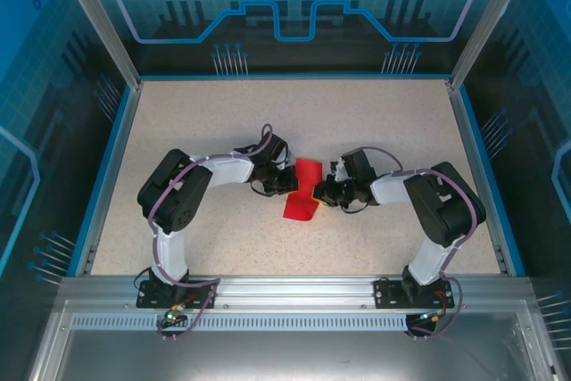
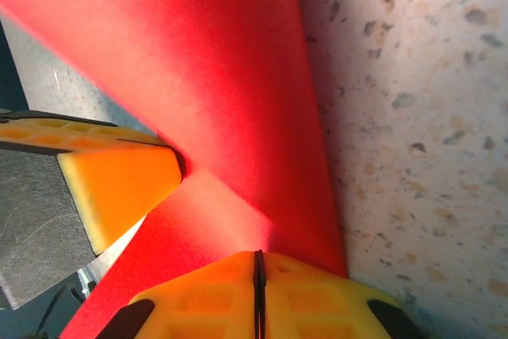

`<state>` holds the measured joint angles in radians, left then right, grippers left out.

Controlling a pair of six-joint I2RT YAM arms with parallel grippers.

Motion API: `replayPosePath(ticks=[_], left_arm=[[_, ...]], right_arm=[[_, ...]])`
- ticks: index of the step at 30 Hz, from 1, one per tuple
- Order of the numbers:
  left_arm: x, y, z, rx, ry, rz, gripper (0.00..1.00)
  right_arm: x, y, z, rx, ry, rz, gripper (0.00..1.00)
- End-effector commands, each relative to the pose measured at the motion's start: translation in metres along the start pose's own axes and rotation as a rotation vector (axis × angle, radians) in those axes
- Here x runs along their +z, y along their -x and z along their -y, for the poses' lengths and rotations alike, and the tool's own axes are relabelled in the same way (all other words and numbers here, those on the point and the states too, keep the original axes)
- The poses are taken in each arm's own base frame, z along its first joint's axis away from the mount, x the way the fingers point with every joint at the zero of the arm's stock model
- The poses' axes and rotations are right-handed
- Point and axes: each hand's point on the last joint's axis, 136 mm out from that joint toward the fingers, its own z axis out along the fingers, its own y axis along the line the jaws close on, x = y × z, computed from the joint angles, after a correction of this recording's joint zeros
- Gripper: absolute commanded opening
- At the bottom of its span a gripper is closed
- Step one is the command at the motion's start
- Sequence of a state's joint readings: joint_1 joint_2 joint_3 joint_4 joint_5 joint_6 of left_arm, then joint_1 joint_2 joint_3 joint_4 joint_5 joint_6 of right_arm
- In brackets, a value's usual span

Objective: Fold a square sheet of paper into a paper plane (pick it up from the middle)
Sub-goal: Fold the square sheet of paper in half at the center of the table.

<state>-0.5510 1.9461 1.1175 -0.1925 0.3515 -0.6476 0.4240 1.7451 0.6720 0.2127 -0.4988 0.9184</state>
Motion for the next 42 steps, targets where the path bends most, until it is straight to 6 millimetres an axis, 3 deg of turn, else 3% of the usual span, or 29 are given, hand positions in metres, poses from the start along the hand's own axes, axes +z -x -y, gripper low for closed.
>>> replayPosePath(ticks=[1, 4, 9, 12, 26, 37, 42], left_arm=[[0.011, -0.018, -0.035, -0.023, 0.131, -0.050, 0.00], [0.011, -0.019, -0.035, -0.020, 0.132, -0.052, 0.00], [0.011, -0.019, -0.035, -0.017, 0.133, -0.054, 0.00], [0.011, -0.019, -0.035, -0.018, 0.132, -0.053, 0.00], [0.010, -0.020, -0.036, -0.017, 0.138, -0.058, 0.00], [0.011, -0.021, -0.037, -0.016, 0.140, -0.061, 0.00], [0.011, -0.021, -0.037, -0.014, 0.142, -0.062, 0.00]], right_arm=[[0.002, -0.006, 0.028, 0.029, -0.063, -0.011, 0.10], [-0.002, -0.006, 0.019, 0.012, -0.033, -0.015, 0.10], [-0.014, -0.005, -0.022, -0.084, 0.049, -0.007, 0.11], [-0.016, -0.010, -0.034, -0.105, 0.053, -0.012, 0.11], [0.002, -0.030, 0.014, -0.015, -0.030, -0.056, 0.09], [-0.020, -0.031, -0.029, -0.102, 0.059, -0.030, 0.12], [-0.015, -0.041, -0.023, -0.094, 0.042, -0.048, 0.12]])
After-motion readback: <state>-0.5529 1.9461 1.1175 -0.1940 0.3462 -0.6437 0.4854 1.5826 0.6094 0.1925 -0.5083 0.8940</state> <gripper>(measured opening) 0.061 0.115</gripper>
